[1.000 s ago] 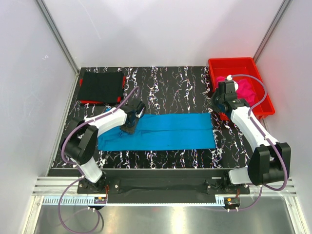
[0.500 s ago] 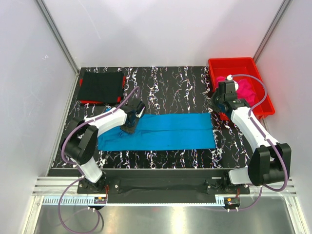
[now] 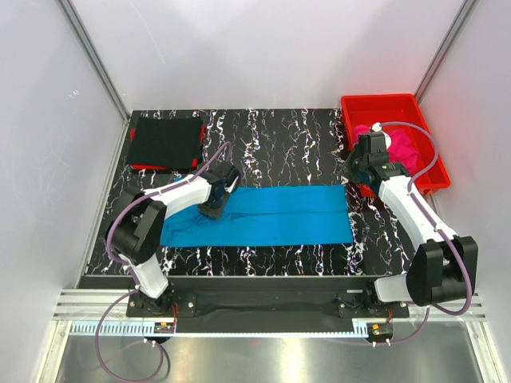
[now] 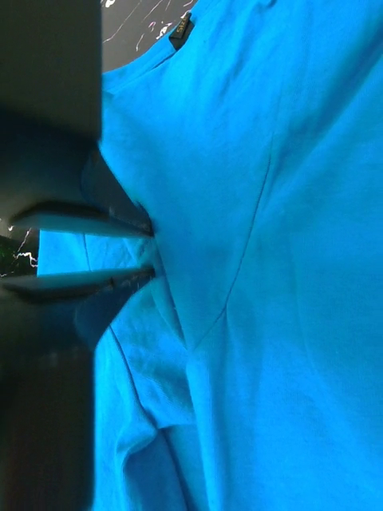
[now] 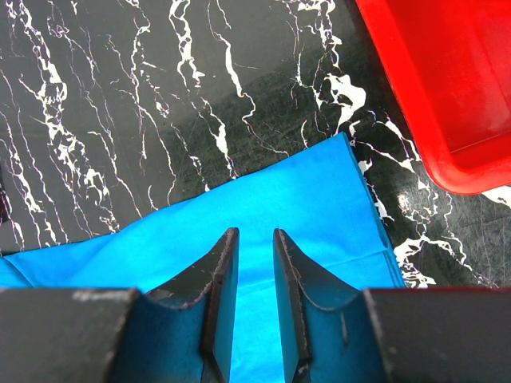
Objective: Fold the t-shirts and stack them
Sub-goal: Fold the tshirt
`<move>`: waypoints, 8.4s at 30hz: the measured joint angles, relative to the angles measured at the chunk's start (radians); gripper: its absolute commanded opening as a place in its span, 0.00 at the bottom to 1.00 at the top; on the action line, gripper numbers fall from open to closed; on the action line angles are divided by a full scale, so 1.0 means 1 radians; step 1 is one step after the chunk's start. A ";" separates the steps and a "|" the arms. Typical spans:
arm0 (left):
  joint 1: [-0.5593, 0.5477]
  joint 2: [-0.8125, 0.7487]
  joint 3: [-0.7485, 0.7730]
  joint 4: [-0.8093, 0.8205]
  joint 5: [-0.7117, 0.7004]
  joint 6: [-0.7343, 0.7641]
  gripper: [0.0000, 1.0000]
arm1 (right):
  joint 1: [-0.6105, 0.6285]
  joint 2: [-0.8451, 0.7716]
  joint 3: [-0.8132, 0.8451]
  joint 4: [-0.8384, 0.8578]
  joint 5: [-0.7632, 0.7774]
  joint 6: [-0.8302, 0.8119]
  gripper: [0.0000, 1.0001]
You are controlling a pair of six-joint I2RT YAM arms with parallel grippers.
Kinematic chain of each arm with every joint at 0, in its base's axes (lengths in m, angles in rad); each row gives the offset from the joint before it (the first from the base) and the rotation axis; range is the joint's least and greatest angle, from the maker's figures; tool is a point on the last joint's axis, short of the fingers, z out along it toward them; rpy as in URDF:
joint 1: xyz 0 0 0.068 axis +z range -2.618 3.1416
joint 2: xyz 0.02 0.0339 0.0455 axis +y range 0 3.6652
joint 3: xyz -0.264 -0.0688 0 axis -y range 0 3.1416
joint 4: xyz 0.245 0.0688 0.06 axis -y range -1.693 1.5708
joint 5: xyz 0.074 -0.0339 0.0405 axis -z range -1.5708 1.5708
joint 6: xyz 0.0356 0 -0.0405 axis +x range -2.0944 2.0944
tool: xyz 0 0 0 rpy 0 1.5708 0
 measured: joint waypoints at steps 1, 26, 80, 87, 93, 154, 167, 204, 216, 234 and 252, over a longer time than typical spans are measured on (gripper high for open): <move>0.000 0.000 0.001 0.000 0.000 -0.001 0.13 | 0.000 0.000 0.000 0.000 0.000 0.000 0.31; 0.000 -0.044 0.109 -0.164 0.121 0.004 0.00 | 0.000 -0.014 0.000 0.000 0.001 0.000 0.31; 0.566 -0.621 -0.390 0.079 0.348 -0.409 0.36 | 0.679 0.425 0.056 0.367 -0.257 0.239 0.40; 0.566 -0.674 -0.512 0.194 0.380 -0.470 0.38 | 0.744 0.562 0.096 0.494 -0.288 0.269 0.42; 0.566 -0.679 -0.540 0.245 0.378 -0.487 0.41 | 0.761 0.595 0.097 0.545 -0.290 0.288 0.41; 0.566 -0.895 -0.775 0.462 0.359 -0.590 0.39 | 0.781 0.634 0.233 0.525 -0.367 0.413 0.00; 0.566 -0.809 -0.729 0.484 0.395 -0.576 0.12 | 0.773 0.634 0.231 0.525 -0.367 0.413 0.00; 0.566 -0.496 -0.151 -0.063 0.229 -0.569 0.51 | 0.767 0.550 0.150 0.312 -0.418 0.295 0.33; 0.566 -0.075 -0.025 0.166 0.422 -0.504 0.50 | 0.508 0.469 0.140 0.195 -0.321 0.111 0.28; 0.586 0.042 0.063 0.133 0.183 -0.599 0.48 | 0.101 0.538 0.132 0.096 -0.060 0.032 0.22; 0.622 0.021 0.141 0.020 0.185 -0.589 0.56 | 0.100 0.462 0.044 0.088 -0.015 0.131 0.32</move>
